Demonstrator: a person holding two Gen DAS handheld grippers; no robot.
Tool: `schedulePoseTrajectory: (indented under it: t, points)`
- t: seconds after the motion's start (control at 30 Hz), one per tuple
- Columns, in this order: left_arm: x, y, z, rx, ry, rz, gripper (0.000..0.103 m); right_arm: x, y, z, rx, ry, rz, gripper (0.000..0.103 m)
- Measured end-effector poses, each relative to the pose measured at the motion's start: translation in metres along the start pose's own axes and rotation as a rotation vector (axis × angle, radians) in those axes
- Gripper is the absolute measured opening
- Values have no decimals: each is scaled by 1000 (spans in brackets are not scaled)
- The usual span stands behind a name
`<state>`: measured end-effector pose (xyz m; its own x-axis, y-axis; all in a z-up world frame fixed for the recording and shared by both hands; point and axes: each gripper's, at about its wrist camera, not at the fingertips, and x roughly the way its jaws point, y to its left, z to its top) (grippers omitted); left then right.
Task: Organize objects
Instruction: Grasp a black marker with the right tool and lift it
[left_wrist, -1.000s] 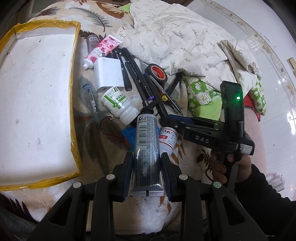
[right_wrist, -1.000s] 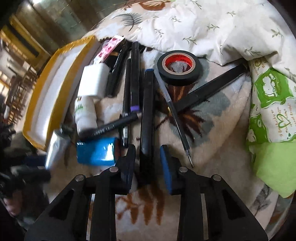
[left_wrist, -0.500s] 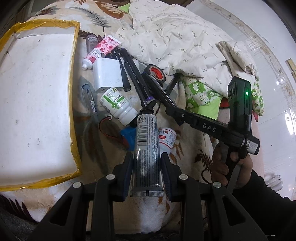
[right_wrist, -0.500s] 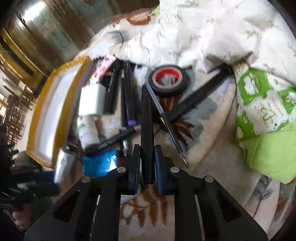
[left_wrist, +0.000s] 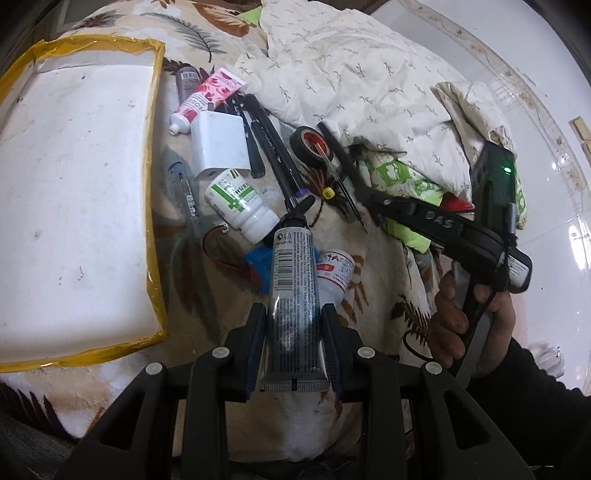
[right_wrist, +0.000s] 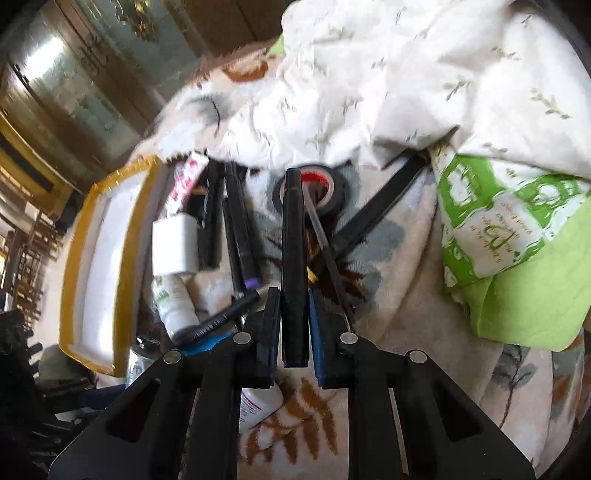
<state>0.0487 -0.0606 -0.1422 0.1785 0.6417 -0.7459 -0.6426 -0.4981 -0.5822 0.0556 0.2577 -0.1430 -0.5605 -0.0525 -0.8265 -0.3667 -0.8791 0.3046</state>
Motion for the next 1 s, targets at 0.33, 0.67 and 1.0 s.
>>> schedulePoseTrajectory:
  t: [0.33, 0.67, 1.0]
  points:
    - [0, 3, 1, -1, 5, -5, 30, -11, -2, 7, 24, -57, 23, 14]
    - [-14, 11, 6, -35, -59, -52, 30, -14, 31, 12, -23, -73, 112, 14]
    - [-18, 13, 5, -38, -73, -36, 30, -10, 50, 7, -45, -58, 170, 14]
